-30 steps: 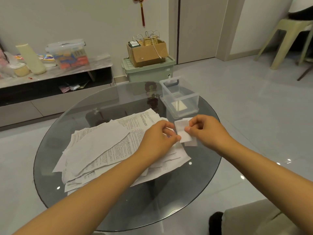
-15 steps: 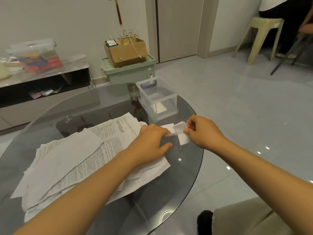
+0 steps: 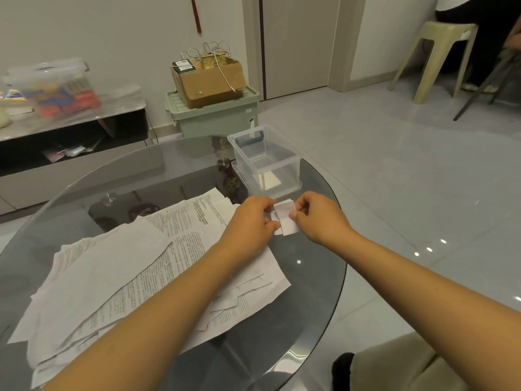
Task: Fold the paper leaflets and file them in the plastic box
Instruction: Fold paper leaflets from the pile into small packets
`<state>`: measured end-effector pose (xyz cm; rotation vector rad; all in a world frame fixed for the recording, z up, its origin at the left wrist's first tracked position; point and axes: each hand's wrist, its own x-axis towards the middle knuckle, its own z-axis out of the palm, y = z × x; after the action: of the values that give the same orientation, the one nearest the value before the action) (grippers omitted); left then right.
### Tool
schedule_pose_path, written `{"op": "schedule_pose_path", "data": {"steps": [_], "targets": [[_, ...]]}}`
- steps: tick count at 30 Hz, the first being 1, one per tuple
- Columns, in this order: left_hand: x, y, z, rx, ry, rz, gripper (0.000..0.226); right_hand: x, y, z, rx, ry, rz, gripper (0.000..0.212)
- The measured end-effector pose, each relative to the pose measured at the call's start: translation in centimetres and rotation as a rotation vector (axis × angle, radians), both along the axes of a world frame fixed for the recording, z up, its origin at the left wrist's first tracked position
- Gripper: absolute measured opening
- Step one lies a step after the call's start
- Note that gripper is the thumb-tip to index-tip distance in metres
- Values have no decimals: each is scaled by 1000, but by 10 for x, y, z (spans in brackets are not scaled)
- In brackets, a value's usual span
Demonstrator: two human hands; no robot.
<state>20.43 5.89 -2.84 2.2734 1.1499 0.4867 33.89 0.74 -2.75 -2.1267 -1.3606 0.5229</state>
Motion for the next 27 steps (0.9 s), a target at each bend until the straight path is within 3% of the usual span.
{"op": "schedule_pose_path", "data": {"steps": [3,7,10,12,17,20,24,27], "targets": [[-2,1,6,-16,20,-32,36,-4,2,-8,8,-94,-3,10],[-3,1,8,-86,-35,-82,20,-6,3,-9,32,-142,-6,21],[0,0,3,-88,-17,-52,61,-7,3,-9,55,-124,-16,25],[1,-3,2,-97,-60,-24,73,-7,1,-9,93,-91,-14,25],[2,-8,0,-27,7,-36,35,-6,-5,-11,200,-130,44,27],[4,-10,-1,-8,-14,17,28,-4,-6,-12,206,-116,22,29],[2,-15,-2,96,-70,14,27,-3,-5,-13,148,-199,68,14],[1,-10,-6,202,35,-17,20,-1,-5,-12,42,-293,98,28]]}}
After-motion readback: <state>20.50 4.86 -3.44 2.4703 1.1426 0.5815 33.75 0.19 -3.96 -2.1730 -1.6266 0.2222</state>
